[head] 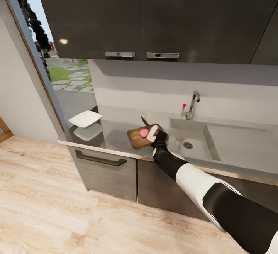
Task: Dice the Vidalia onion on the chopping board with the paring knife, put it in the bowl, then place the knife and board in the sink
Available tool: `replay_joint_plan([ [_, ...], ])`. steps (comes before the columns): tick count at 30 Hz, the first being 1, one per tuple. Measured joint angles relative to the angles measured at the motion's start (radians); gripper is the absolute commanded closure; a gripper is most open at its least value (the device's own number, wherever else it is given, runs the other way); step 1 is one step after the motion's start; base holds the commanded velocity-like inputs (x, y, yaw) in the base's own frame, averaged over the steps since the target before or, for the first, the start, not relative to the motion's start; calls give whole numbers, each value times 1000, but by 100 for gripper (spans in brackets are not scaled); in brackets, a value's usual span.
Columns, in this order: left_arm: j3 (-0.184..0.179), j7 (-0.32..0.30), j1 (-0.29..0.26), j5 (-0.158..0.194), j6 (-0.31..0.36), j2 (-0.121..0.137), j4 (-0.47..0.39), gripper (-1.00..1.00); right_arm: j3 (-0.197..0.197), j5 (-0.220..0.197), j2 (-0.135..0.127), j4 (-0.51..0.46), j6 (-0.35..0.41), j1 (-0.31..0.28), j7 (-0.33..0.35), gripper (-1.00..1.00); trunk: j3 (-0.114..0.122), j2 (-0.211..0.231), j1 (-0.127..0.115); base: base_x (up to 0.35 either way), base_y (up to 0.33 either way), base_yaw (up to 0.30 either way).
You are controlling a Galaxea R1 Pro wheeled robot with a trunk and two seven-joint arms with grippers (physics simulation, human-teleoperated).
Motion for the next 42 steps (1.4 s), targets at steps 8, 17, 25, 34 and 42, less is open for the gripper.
replay_joint_plan([
  [8,0,0,-1,0,0,0,1,-100,3,0,0,-1,-3,0,17,100,0,0,0,23,26,0],
  [17,0,2,-6,-1,3,12,-1,-100,-32,-39,0,-32,-35,8,33,100,0,0,0,0,0,0],
  [25,0,3,-8,-1,3,15,34,-100,-33,-36,0,-31,-59,20,33,100,0,0,0,0,11,0],
  [34,0,3,-9,-3,3,14,36,-100,-31,-36,0,-31,-57,20,28,100,0,0,0,0,-14,0],
  [42,0,3,-9,-3,3,14,37,-100,-27,-33,0,-30,-28,20,26,100,0,0,0,0,-87,0],
])
